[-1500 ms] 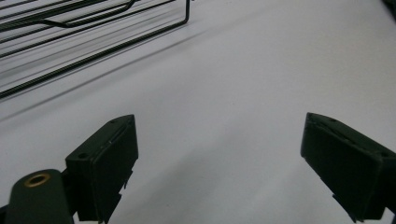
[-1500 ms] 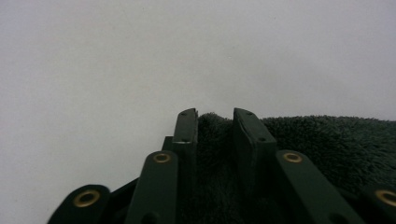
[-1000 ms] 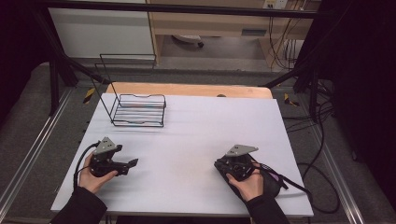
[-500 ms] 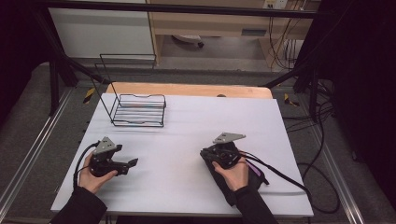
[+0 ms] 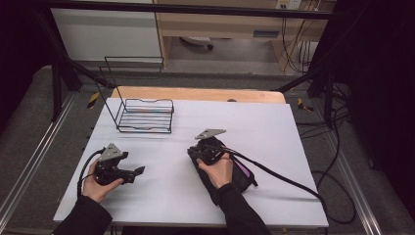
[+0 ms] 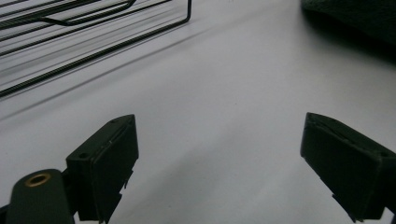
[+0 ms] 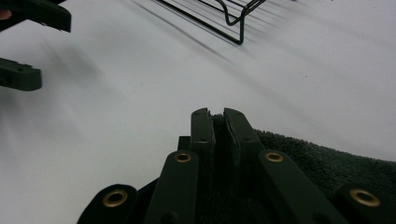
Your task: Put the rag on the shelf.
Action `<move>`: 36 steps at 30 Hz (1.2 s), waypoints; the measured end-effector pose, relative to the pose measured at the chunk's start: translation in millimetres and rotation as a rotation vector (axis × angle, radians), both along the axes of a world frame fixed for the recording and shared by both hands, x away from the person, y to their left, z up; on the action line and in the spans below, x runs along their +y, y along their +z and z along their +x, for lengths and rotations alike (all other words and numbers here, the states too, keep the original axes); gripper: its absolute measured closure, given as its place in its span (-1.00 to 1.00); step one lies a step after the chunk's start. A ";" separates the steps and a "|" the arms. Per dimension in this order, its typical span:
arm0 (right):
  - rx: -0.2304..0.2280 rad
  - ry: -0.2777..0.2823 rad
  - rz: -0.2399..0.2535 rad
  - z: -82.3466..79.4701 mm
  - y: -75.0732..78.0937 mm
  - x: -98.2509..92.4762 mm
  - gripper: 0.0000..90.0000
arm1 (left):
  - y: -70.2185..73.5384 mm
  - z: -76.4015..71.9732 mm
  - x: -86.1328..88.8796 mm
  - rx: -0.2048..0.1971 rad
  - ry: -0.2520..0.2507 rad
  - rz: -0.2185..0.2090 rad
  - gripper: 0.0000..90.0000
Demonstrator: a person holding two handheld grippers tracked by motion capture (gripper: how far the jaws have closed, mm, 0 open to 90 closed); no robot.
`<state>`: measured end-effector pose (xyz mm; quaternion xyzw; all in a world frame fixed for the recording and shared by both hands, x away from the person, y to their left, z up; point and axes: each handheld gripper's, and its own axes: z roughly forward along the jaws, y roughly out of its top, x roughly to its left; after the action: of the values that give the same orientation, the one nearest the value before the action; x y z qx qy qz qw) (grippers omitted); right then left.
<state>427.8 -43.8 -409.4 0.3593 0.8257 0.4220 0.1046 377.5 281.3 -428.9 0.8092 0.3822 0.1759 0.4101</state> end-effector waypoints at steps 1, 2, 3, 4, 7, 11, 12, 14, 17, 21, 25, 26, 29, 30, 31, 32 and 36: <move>0.008 -0.004 -0.005 2.1 -2.8 3.5 0.85 | 0.1 -0.1 -0.1 0.000 0.001 0.000 -0.75; 0.012 -0.002 -0.009 4.3 -6.1 6.1 0.85 | 0.2 -0.1 0.0 0.000 0.001 0.000 -0.75; 0.018 -0.002 -0.014 6.2 -9.7 7.8 0.85 | 0.1 -0.1 0.0 0.001 0.001 -0.002 -0.75; 0.026 -0.004 -0.014 7.9 -13.2 9.1 0.85 | -0.1 0.0 -0.1 0.002 0.000 -0.002 -0.75; 0.036 0.002 -0.026 10.8 -22.5 11.4 0.84 | -1.2 0.4 -0.9 0.010 0.000 0.001 -0.75; 0.048 0.025 -0.026 13.3 -29.9 12.7 0.62 | -1.2 0.3 -2.4 0.016 -0.004 0.003 -0.77; 0.039 0.030 -0.011 12.7 -28.6 12.6 0.53 | -1.1 0.3 -2.7 0.017 -0.005 0.002 -0.77; 0.000 0.034 0.012 10.3 -21.3 10.7 0.22 | -1.3 0.4 -4.0 0.021 -0.004 -0.001 -0.78; -0.056 0.042 -0.003 6.6 -4.3 2.3 -0.14 | -1.8 0.6 -7.2 0.035 -0.001 0.002 -0.81; -0.091 0.024 -0.002 1.3 13.2 -24.8 -0.44 | -1.5 0.2 -12.8 0.039 -0.011 0.010 -0.82; -0.086 -0.019 0.002 -5.7 15.8 -61.8 -0.50 | -0.4 -0.7 -20.7 0.048 -0.021 0.010 -0.82; -0.083 -0.029 -0.003 -8.0 14.3 -71.1 -0.49 | 0.0 -1.0 -23.2 0.049 -0.026 0.011 -0.82; -0.052 -0.024 -0.014 -17.8 6.9 -96.4 -0.24 | 1.4 -2.5 -31.2 0.047 -0.034 0.014 -0.82; -0.042 -0.024 -0.021 -22.1 3.7 -103.6 -0.18 | 1.7 -3.1 -33.3 0.047 -0.040 0.014 -0.82; -0.029 -0.026 -0.031 -26.6 0.4 -110.3 -0.06 | 1.8 -3.8 -35.3 0.047 -0.042 0.011 -0.82; -0.015 -0.023 -0.044 -31.1 -2.8 -116.5 0.03 | 1.9 -4.2 -36.7 0.045 -0.045 0.013 -0.81; 0.036 -0.053 -0.075 -45.1 -18.8 -137.7 0.43 | 1.9 -5.6 -39.3 0.044 -0.053 0.013 -0.80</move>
<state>382.7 -181.5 -428.2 0.3843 0.8331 0.3811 0.1140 371.9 242.0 -427.0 0.8253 0.3687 0.1496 0.4008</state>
